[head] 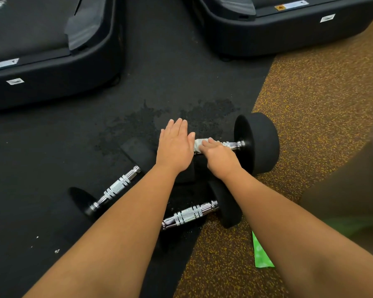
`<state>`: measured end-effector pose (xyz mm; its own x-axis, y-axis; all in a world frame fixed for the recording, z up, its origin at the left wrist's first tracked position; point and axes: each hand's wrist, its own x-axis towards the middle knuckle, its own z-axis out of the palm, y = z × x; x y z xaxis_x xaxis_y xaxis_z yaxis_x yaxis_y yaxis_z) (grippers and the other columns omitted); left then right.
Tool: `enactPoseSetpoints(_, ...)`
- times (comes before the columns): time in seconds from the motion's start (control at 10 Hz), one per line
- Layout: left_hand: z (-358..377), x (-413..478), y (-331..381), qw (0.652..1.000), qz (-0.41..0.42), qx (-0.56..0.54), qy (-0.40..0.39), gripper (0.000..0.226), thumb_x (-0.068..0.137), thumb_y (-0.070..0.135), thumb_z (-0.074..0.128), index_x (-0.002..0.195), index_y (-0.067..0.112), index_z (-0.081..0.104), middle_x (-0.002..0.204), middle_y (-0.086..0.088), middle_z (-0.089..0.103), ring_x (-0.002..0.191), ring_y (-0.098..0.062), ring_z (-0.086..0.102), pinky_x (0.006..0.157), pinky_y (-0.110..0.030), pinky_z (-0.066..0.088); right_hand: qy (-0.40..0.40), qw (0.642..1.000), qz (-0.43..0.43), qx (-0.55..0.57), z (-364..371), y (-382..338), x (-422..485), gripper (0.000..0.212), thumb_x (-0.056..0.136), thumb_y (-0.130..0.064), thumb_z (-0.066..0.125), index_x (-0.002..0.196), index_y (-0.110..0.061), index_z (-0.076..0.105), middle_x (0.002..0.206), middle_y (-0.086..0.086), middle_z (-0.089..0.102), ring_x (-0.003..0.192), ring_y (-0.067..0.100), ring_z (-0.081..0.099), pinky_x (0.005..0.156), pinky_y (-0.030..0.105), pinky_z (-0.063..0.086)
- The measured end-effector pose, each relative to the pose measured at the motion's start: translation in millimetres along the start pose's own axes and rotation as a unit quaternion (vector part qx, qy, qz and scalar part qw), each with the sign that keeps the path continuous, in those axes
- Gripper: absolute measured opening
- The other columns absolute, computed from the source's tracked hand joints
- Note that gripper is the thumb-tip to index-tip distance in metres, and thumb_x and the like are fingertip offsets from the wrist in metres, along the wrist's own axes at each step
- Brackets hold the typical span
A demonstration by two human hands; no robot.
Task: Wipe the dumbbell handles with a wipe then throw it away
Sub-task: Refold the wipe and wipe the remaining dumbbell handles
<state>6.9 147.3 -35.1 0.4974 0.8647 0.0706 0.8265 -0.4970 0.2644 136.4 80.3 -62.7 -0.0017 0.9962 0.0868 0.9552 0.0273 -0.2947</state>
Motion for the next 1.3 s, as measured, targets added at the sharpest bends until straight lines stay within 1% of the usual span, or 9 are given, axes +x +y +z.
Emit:
enactPoseSetpoints(0.2, -1, 0, -1, 1.000, 0.000, 0.001, -0.003, 0.052, 0.102, 0.035, 0.027, 0.147, 0.010, 0.026, 0.155, -0.005, 0.025, 0.146, -0.025, 0.013, 0.118, -0.046, 0.015, -0.027, 0.997, -0.065, -0.014, 8, 10, -8, 0.029, 0.076, 0.004, 0.052, 0.101, -0.009, 0.061, 0.106, 0.007, 0.052, 0.098, 0.025, 0.052, 0.069, 0.029, 0.040)
enactPoseSetpoints(0.3, 0, 0, -1, 1.000, 0.003, -0.002, -0.004, 0.051, 0.102, 0.035, 0.027, 0.147, 0.009, 0.027, 0.155, -0.006, 0.026, 0.146, -0.026, 0.014, 0.118, -0.046, 0.016, -0.014, 0.999, -0.033, 0.007, 10, 16, -12, 0.027, 0.075, 0.006, 0.049, 0.096, -0.008, 0.059, 0.102, 0.007, 0.053, 0.095, 0.027, 0.053, 0.079, 0.035, 0.046)
enactPoseSetpoints(0.4, 1, 2, -1, 1.000, 0.002, -0.001, -0.002, 0.051, 0.102, 0.035, 0.028, 0.146, 0.008, 0.028, 0.154, -0.005, 0.027, 0.146, -0.026, 0.014, 0.117, -0.047, 0.017, 0.020, 1.000, -0.003, 0.019, 8, 12, -7, 0.023, 0.078, 0.008, 0.046, 0.091, -0.005, 0.059, 0.094, 0.009, 0.057, 0.096, 0.027, 0.053, 0.103, 0.040, 0.035)
enactPoseSetpoints(0.5, 1, 2, -2, 1.000, 0.006, 0.002, 0.002, 0.051, 0.102, 0.034, 0.029, 0.145, 0.008, 0.030, 0.152, -0.006, 0.031, 0.144, -0.026, 0.018, 0.116, -0.048, 0.021, 0.021, 0.998, 0.064, 0.004, 4, 2, 5, 0.021, 0.083, 0.004, 0.046, 0.098, -0.001, 0.060, 0.095, 0.014, 0.062, 0.097, 0.031, 0.054, 0.095, 0.037, 0.037)
enactPoseSetpoints(0.6, 2, 3, -3, 1.000, 0.009, 0.006, 0.009, 0.049, 0.101, 0.034, 0.029, 0.142, 0.008, 0.034, 0.150, -0.006, 0.036, 0.142, -0.026, 0.025, 0.114, -0.049, 0.026, -0.016, 0.995, 0.092, -0.027, 0, -7, 15, 0.020, 0.088, -0.005, 0.047, 0.104, -0.003, 0.057, 0.099, 0.015, 0.065, 0.100, 0.032, 0.055, 0.099, 0.040, 0.039)
enactPoseSetpoints(0.9, 1, 1, -1, 1.000, -0.003, -0.005, 0.001, 0.051, 0.102, 0.034, 0.028, 0.147, 0.009, 0.028, 0.155, -0.005, 0.026, 0.146, -0.025, 0.014, 0.118, -0.046, 0.016, -0.061, 0.996, 0.060, 0.006, 3, -12, 22, 0.026, 0.088, -0.006, 0.050, 0.113, -0.010, 0.055, 0.103, 0.012, 0.061, 0.098, 0.030, 0.057, 0.081, 0.038, 0.045)
enactPoseSetpoints(1.0, 0, 1, -1, 1.000, -0.001, -0.003, -0.001, 0.051, 0.102, 0.034, 0.027, 0.147, 0.009, 0.027, 0.155, -0.006, 0.026, 0.146, -0.025, 0.014, 0.118, -0.046, 0.016, -0.058, 0.998, 0.012, 0.032, 1, -5, 12, 0.033, 0.084, -0.002, 0.053, 0.115, -0.012, 0.055, 0.105, 0.008, 0.058, 0.100, 0.027, 0.056, 0.082, 0.036, 0.045)
enactPoseSetpoints(1.2, 0, 1, -1, 1.000, 0.000, 0.000, -0.001, 0.051, 0.102, 0.035, 0.028, 0.146, 0.009, 0.028, 0.155, -0.006, 0.027, 0.146, -0.025, 0.015, 0.118, -0.046, 0.017, -0.035, 0.999, 0.000, -0.010, 0, 12, -1, 0.034, 0.084, 0.003, 0.047, 0.117, -0.004, 0.055, 0.117, 0.009, 0.055, 0.117, 0.024, 0.047, 0.109, 0.036, 0.028)
enactPoseSetpoints(1.3, 0, 1, -1, 1.000, 0.000, 0.001, -0.004, 0.051, 0.102, 0.035, 0.028, 0.146, 0.009, 0.028, 0.155, -0.006, 0.027, 0.146, -0.026, 0.015, 0.118, -0.046, 0.017, -0.007, 1.000, 0.016, -0.004, 3, 4, -1, 0.027, 0.086, 0.000, 0.047, 0.111, -0.002, 0.058, 0.111, 0.010, 0.056, 0.112, 0.026, 0.048, 0.103, 0.038, 0.038)
